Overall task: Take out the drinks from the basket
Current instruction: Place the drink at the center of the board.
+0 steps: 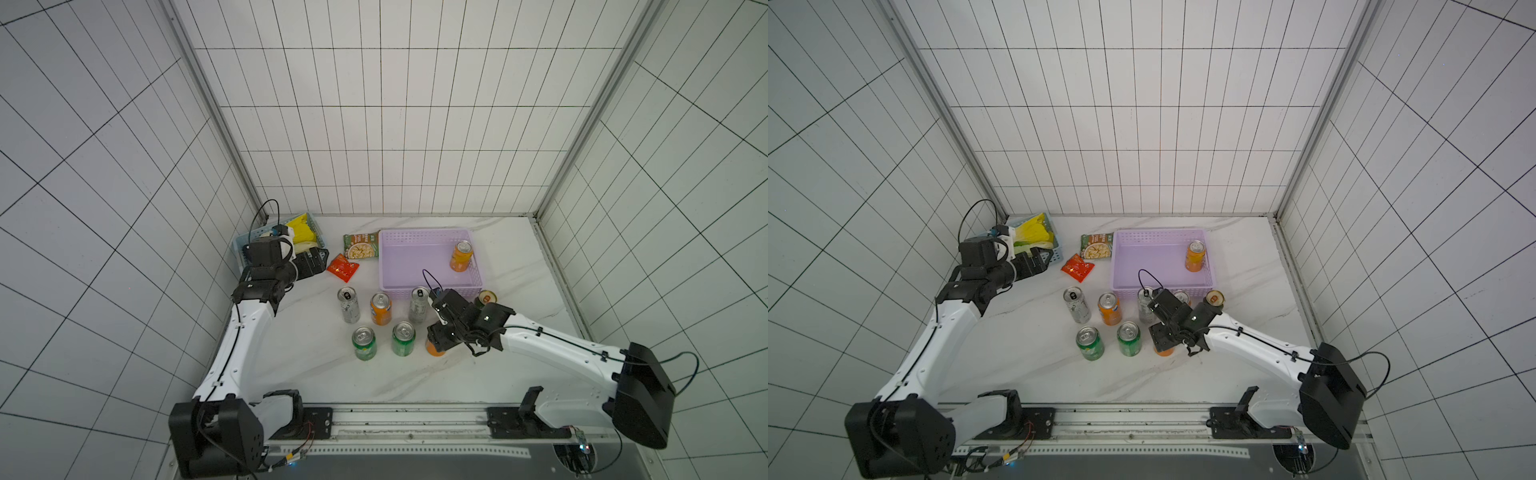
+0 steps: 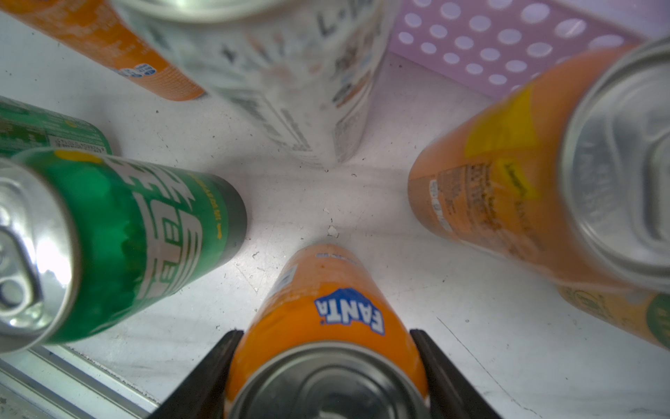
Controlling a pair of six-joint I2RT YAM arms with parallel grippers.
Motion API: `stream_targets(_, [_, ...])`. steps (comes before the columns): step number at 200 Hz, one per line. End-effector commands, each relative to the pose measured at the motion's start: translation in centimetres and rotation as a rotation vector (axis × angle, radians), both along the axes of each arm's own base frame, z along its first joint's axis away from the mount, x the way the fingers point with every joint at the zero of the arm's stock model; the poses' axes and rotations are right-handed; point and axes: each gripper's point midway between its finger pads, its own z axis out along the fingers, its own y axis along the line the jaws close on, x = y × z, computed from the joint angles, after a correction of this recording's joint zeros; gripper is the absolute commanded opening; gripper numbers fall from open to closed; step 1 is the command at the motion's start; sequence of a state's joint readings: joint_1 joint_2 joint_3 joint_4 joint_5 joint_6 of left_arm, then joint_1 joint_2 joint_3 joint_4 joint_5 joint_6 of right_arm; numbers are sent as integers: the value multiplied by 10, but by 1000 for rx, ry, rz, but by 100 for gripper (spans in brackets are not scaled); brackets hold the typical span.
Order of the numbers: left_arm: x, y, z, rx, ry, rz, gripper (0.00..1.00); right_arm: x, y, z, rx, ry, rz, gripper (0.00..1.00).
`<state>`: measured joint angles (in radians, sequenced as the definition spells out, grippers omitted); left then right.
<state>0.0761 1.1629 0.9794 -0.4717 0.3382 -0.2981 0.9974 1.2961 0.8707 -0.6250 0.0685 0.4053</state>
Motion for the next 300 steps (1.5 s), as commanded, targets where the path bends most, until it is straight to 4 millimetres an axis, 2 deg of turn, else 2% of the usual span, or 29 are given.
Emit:
stream_targets(1, [2, 1, 0, 5, -10, -8, 98, -1, -1, -1, -3, -11, -8, 72])
stream_targets(76, [3, 2, -1, 4, -8, -7, 98, -2, 0, 15, 12, -21, 16, 82])
stream_targets(108, [3, 2, -1, 3, -6, -8, 98, -7, 2, 27, 16, -6, 56, 91])
stream_targets(117, [3, 2, -2, 3, -3, -7, 98, -7, 1, 29, 2, -7, 61, 100])
stream_targets(121, [3, 2, -2, 3, -3, -8, 98, -8, -2, 30, -11, -1, 64, 100])
stream_targets(149, [4, 2, -3, 2, -2, -7, 98, -6, -4, 47, -10, -27, 84, 99])
stream_targets(186, [4, 2, -4, 1, 2, -7, 98, 2, -6, 80, 30, -65, 103, 99])
stream_targets(216, [4, 1, -4, 0, 3, -9, 98, 29, -17, 108, 46, -109, 72, 100])
stream_targets(249, [5, 2, -5, -3, 7, -9, 98, 72, -40, 132, 63, -152, -12, 99])
stream_targets(276, [5, 2, -7, -3, 11, -10, 98, 105, -59, 141, 42, -179, -64, 99])
stream_targets(300, [6, 2, -7, -4, 14, -10, 98, 134, -73, 138, 30, -164, -114, 99])
